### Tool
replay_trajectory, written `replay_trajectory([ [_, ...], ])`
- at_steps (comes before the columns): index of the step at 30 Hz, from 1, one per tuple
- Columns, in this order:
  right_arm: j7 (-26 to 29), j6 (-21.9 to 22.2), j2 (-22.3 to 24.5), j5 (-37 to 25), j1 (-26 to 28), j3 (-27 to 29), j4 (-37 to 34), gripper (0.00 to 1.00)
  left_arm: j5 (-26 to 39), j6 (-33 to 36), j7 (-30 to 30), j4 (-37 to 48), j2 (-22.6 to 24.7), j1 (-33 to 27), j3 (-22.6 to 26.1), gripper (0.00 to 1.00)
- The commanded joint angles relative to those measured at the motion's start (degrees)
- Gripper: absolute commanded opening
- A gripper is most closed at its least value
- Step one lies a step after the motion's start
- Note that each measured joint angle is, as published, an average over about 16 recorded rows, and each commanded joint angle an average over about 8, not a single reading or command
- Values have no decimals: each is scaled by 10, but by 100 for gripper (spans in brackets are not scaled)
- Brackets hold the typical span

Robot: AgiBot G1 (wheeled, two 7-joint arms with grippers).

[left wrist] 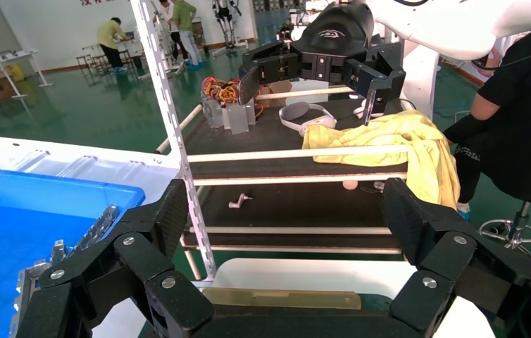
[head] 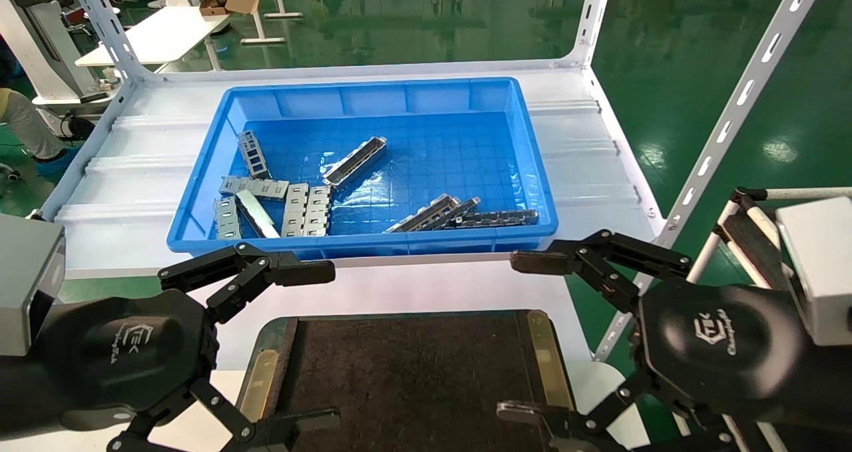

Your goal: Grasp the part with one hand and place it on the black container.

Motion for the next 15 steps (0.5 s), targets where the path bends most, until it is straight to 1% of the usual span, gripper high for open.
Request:
replay_trajectory([
  [1, 0, 0, 0, 0, 0, 0, 0, 100, 0, 0, 0, 0, 0, 0, 0, 100],
  [15, 0, 0, 0, 0, 0, 0, 0, 100, 0, 0, 0, 0, 0, 0, 0, 100],
])
